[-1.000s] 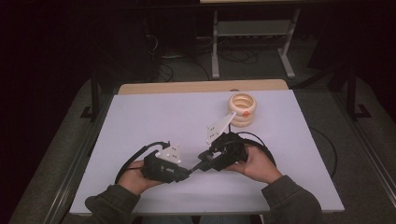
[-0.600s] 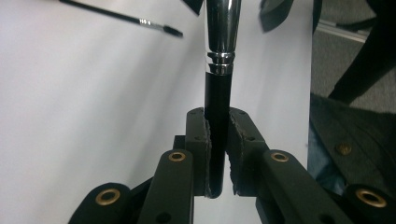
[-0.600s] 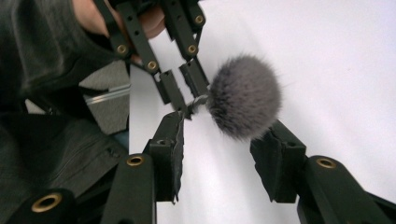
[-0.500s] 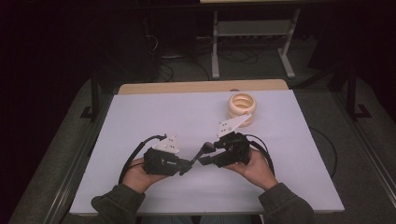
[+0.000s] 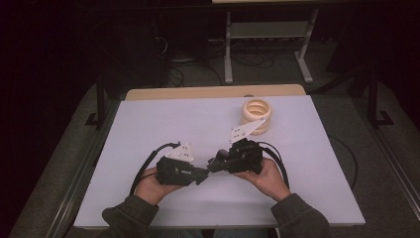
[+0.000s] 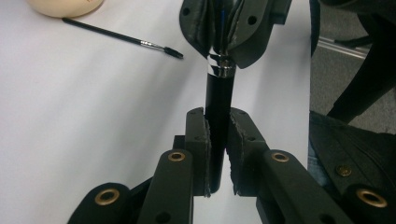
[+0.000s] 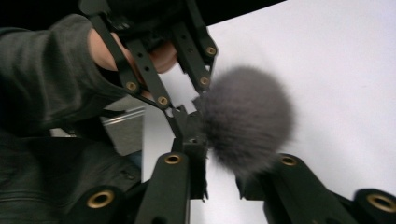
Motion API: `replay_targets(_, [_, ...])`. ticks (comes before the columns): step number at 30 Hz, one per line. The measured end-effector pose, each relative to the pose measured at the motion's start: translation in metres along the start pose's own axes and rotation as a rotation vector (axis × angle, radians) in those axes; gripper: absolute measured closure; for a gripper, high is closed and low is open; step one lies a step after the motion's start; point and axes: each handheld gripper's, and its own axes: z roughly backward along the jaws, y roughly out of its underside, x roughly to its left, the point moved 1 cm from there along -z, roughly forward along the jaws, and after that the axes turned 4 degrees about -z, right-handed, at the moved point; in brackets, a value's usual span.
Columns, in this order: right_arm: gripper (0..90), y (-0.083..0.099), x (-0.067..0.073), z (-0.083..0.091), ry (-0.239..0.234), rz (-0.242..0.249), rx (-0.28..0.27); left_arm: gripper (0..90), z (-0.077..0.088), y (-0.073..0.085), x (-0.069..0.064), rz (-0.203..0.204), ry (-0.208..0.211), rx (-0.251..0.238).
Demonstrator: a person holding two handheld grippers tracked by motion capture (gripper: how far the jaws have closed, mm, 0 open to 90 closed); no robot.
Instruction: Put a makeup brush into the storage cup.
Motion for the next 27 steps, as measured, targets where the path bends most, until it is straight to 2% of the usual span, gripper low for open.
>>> replay_targets(7, [76.4, 0.0, 0.002, -0.002, 0.02, -0.008, 0.067, 69.9, -0.001, 0.003, 0.0, -0.005, -0.012, 0.024])
replay_targets(14, [76.4, 0.001, -0.004, 0.005, 0.051, -0.003, 0.075, 64.0, 0.002, 0.007, -0.001, 0.003, -0.034, 0.022])
replay_targets(20, [76.4, 0.002, -0.008, 0.015, 0.092, -0.022, 0.093, 59.9, 0.006, 0.016, -0.001, 0.018, -0.055, 0.015])
replay_targets(23, [76.4, 0.001, -0.011, 0.021, 0.111, -0.03, 0.107, 58.6, 0.009, 0.023, -0.001, 0.042, -0.068, -0.001])
replay_targets(26, [76.4, 0.001, -0.013, 0.026, 0.128, -0.041, 0.115, 57.3, 0.01, 0.026, 0.0, 0.044, -0.075, 0.0])
replay_targets(27, [76.4, 0.001, -0.014, 0.027, 0.14, -0.03, 0.119, 56.9, 0.011, 0.028, 0.001, 0.044, -0.084, -0.003])
